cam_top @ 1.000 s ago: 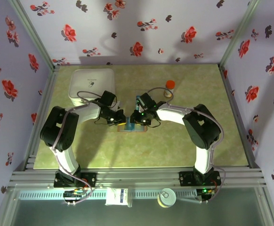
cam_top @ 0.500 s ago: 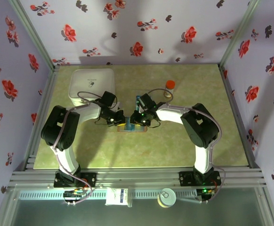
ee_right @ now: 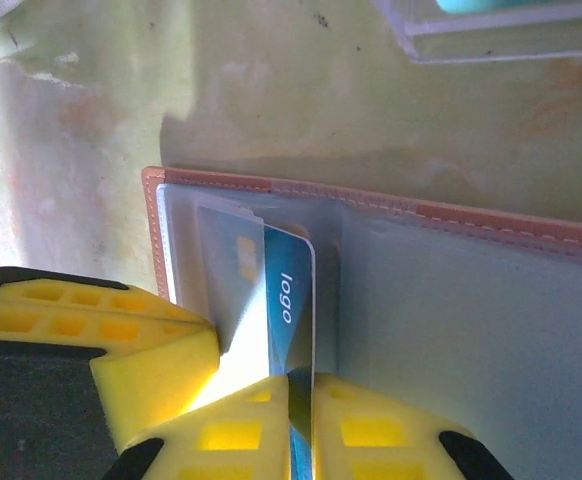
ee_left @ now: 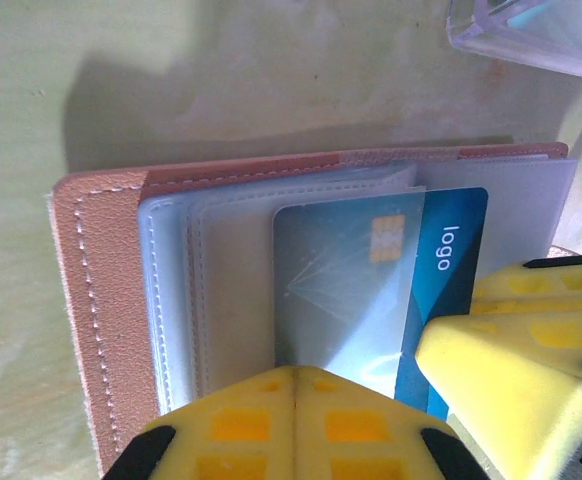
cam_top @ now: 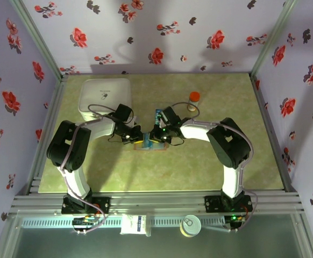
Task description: Take the credit cards out of the card holder
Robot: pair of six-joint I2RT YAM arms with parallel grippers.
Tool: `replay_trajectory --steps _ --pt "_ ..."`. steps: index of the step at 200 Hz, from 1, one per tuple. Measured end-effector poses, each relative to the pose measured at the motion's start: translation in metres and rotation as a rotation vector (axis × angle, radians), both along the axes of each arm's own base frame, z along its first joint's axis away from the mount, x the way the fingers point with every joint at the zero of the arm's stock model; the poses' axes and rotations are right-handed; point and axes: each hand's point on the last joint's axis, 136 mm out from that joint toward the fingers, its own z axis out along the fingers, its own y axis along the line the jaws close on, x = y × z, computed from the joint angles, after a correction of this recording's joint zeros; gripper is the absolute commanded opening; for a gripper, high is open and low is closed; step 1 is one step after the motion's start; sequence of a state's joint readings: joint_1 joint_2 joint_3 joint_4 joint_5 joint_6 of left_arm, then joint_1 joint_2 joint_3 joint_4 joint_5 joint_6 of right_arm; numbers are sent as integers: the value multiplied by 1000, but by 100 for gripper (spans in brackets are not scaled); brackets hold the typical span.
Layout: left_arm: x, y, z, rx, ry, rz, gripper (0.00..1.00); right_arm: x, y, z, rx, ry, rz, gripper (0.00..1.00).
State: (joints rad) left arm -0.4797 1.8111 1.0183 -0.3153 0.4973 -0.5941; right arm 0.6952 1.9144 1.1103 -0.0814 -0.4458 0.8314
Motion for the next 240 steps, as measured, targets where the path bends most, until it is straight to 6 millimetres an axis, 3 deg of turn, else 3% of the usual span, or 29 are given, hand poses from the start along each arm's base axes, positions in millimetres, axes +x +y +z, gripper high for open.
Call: replay_trajectory --steps 64,132,185,240 --pt "-1 0 0 2 3 -1 0 0 -12 20 -23 -47 0 6" --pt "-1 0 0 2 3 -1 0 -3 -28 26 -117 -72 43 3" --pt "2 0 21 -19 -43 1 3 15 -35 64 -223 -231 213 0" --pt "3 8 38 -23 -96 23 4 41 -42 111 -401 -478 543 0"
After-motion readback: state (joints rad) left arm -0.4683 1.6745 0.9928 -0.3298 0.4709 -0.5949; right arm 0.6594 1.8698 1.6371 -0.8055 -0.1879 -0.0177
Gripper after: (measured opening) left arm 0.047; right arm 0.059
